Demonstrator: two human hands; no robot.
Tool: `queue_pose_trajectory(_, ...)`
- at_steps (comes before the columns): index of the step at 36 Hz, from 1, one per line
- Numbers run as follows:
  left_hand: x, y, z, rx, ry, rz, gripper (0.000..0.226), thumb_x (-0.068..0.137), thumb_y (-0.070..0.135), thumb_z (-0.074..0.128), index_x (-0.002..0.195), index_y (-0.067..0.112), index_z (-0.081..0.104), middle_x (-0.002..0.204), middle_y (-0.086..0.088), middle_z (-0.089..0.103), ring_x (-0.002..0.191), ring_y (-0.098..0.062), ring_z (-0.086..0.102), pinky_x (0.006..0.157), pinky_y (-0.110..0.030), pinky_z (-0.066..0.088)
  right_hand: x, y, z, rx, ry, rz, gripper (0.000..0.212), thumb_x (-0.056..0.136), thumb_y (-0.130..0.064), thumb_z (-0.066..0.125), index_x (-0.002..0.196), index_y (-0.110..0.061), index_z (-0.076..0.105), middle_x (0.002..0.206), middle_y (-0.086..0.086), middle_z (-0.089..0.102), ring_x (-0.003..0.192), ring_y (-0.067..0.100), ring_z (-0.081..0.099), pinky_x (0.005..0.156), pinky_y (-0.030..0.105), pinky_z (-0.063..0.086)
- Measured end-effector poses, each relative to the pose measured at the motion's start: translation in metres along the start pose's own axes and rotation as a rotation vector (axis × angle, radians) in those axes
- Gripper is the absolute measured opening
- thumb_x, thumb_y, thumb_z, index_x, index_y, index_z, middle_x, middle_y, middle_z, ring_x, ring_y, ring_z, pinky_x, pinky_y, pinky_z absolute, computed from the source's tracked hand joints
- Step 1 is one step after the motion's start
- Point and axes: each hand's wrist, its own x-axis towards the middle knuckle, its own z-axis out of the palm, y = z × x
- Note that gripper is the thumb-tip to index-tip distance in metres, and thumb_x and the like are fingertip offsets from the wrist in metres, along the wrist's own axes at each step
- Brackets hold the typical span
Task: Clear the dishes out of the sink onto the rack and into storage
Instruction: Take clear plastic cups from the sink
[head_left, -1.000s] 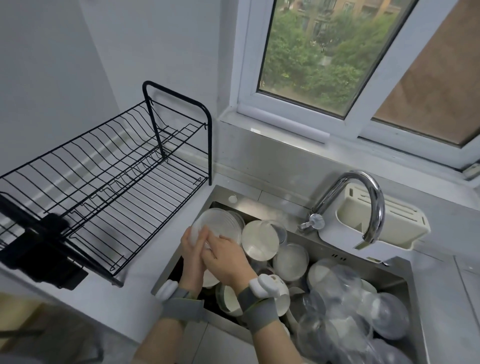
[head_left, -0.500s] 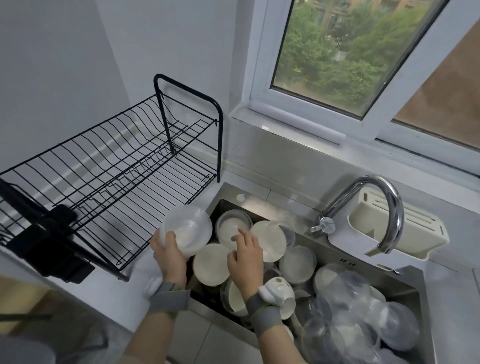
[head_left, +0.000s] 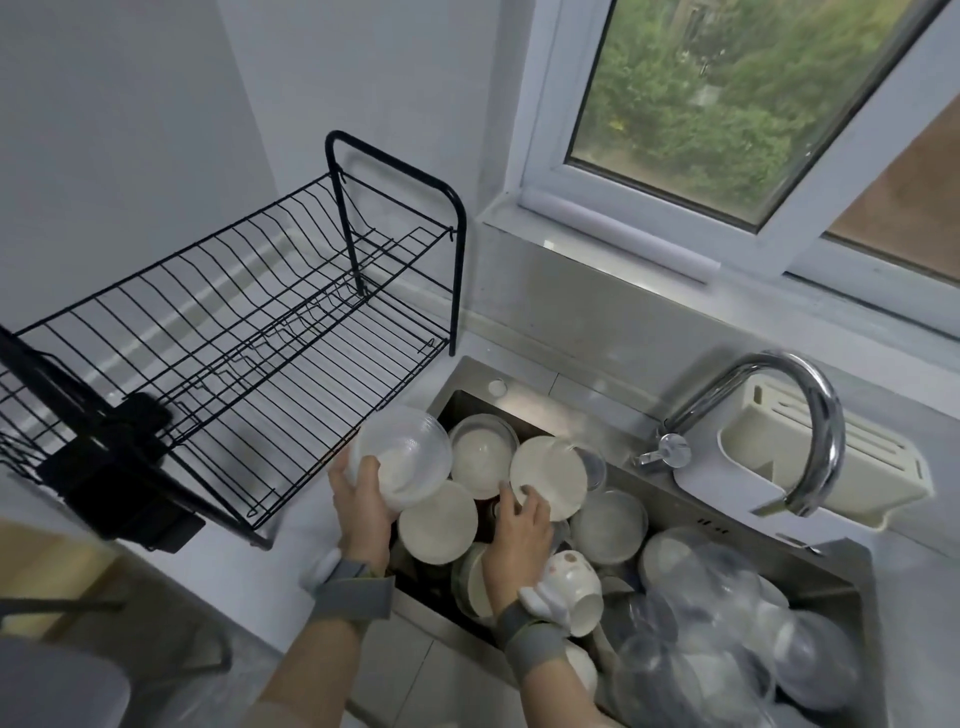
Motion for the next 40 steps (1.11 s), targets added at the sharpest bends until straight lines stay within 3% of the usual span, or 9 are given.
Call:
queue_pose_trajectory(3, 0.0, 0.0, 0.0, 0.016, -0.004, -0.004, 0.066, 0.072, 0.039, 0.052, 0.136, 0.03, 0.036, 0.122, -0.008, 0.055, 0.11, -0.03, 0.055, 0.09, -0.057, 0.051, 0.001, 0.005, 0.0, 0.014, -0.024, 0.206, 0.072, 0.087, -0.01, 0.062, 0.149, -0.03, 0.032, 0.156, 0.015, 0.027, 0.141, 0.037, 0.029, 0.104, 0.049, 0.035)
queue_pose_trajectory(6, 0.0, 0.0, 0.002, 0.014, -0.013, -0.009, 0.061, 0.077, 0.037, 0.052, 0.135, 0.032, 0.036, 0.123, -0.008, 0.054, 0.108, -0.028, 0.056, 0.086, -0.055, 0.053, 0.005, 0.023, 0.006, -0.054, -0.165, 0.257, 0.088, 0.089, -0.022, 0.056, 0.153, -0.031, -0.004, 0.159, 0.004, 0.009, 0.145, 0.029, 0.013, 0.111, 0.044, 0.024)
queue_pose_trajectory(10, -0.001, -0.004, 0.006, 0.056, -0.023, -0.013, 0.051, 0.089, 0.031, 0.052, 0.137, 0.031, 0.035, 0.126, -0.008, 0.051, 0.11, -0.029, 0.054, 0.081, -0.05, 0.053, 0.006, 0.031, -0.002, -0.068, -0.185, 0.273, 0.078, 0.082, -0.044, 0.062, 0.148, -0.031, 0.022, 0.137, 0.0, 0.041, 0.13, 0.022, 0.033, 0.102, 0.04, 0.027)
queue_pose_trajectory(14, -0.004, -0.007, 0.011, 0.112, -0.046, -0.053, 0.067, 0.075, 0.042, 0.056, 0.138, 0.033, 0.036, 0.134, -0.009, 0.046, 0.116, -0.033, 0.051, 0.087, -0.052, 0.051, 0.009, 0.028, -0.015, 0.044, -0.183, 0.255, 0.051, 0.071, -0.05, 0.07, 0.111, -0.027, 0.049, 0.11, -0.005, 0.062, 0.113, 0.019, 0.05, 0.095, 0.038, 0.028)
queue_pose_trajectory(18, -0.007, -0.012, 0.011, 0.212, -0.054, -0.02, 0.069, 0.073, 0.05, 0.06, 0.137, 0.039, 0.037, 0.134, -0.004, 0.041, 0.111, -0.027, 0.047, 0.093, -0.053, 0.05, 0.013, 0.009, -0.038, 0.51, -0.077, 0.238, 0.035, 0.07, -0.041, 0.075, 0.091, -0.022, 0.054, 0.071, -0.008, 0.06, 0.079, 0.022, 0.06, 0.07, 0.031, 0.043)
queue_pose_trajectory(20, -0.007, -0.014, 0.012, 0.261, -0.053, 0.008, 0.069, 0.076, 0.053, 0.062, 0.139, 0.04, 0.036, 0.131, -0.001, 0.038, 0.111, -0.025, 0.045, 0.096, -0.053, 0.048, 0.017, -0.002, -0.051, 0.561, 0.044, 0.18, 0.027, 0.076, -0.038, 0.072, 0.081, -0.021, 0.051, 0.059, -0.01, 0.052, 0.067, 0.019, 0.056, 0.061, 0.03, 0.043)
queue_pose_trajectory(26, -0.009, -0.017, 0.012, 0.299, -0.074, 0.033, 0.072, 0.08, 0.052, 0.068, 0.142, 0.035, 0.035, 0.137, -0.003, 0.035, 0.11, -0.022, 0.042, 0.098, -0.052, 0.047, 0.018, -0.029, -0.074, 0.55, 0.246, -0.202, 0.019, 0.091, -0.028, 0.059, 0.079, -0.017, 0.049, 0.075, -0.006, 0.053, 0.067, 0.012, 0.051, 0.058, 0.029, 0.045)
queue_pose_trajectory(35, -0.023, -0.012, 0.017, 0.172, -0.086, 0.035, 0.092, 0.07, 0.082, 0.045, 0.145, 0.029, 0.034, 0.142, -0.009, 0.042, 0.121, -0.026, 0.048, 0.097, -0.049, 0.048, -0.006, -0.059, -0.06, 0.394, -0.101, -0.463, 0.023, 0.101, -0.033, 0.038, 0.089, -0.015, 0.046, 0.074, 0.006, 0.062, 0.065, 0.025, 0.057, 0.059, 0.039, 0.043)
queue_pose_trajectory(40, -0.026, -0.009, 0.011, 0.15, -0.164, 0.017, 0.098, 0.063, 0.083, 0.056, 0.144, 0.033, 0.031, 0.141, -0.005, 0.035, 0.118, -0.024, 0.05, 0.084, -0.043, 0.055, -0.007, -0.056, -0.063, 0.422, -0.137, -0.481, 0.023, 0.099, -0.039, 0.041, 0.099, -0.017, 0.051, 0.081, 0.002, 0.067, 0.07, 0.023, 0.061, 0.062, 0.037, 0.046)
